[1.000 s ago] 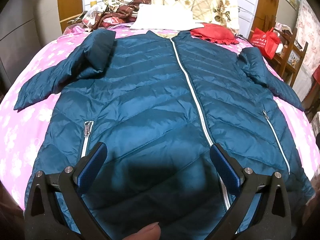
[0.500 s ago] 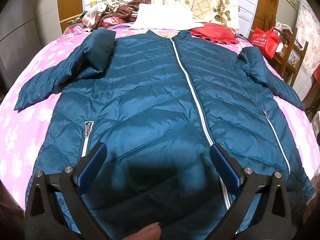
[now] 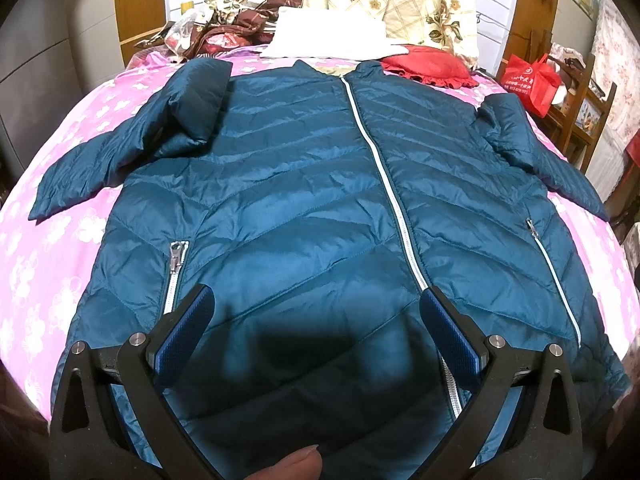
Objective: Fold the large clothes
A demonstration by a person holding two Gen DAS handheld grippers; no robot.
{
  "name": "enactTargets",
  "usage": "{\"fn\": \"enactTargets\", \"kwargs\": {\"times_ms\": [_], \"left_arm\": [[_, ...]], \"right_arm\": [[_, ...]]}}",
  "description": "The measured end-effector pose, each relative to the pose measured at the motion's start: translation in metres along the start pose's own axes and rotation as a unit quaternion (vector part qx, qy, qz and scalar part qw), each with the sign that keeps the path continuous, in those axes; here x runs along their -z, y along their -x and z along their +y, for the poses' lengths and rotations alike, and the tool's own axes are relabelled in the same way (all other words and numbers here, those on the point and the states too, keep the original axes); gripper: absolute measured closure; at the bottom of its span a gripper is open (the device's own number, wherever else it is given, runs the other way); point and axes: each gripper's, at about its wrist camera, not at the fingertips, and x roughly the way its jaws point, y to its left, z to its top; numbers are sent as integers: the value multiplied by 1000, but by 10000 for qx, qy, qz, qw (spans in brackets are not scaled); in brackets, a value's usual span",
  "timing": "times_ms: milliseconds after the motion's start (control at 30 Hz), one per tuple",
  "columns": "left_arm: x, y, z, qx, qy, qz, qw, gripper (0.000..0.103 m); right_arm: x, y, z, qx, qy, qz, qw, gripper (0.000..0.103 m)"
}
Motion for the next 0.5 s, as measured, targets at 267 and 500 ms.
{"fn": "enactTargets", "kwargs": {"times_ms": [267, 500], "left_arm": [[0, -2, 1, -34, -79, -90, 9999, 0], [1, -3, 1, -31, -72, -100, 9999, 0]], "right_arm": [[0, 0, 0, 1, 6, -2, 10000, 0], [0, 0, 0, 0, 18, 3, 10000, 0]]}}
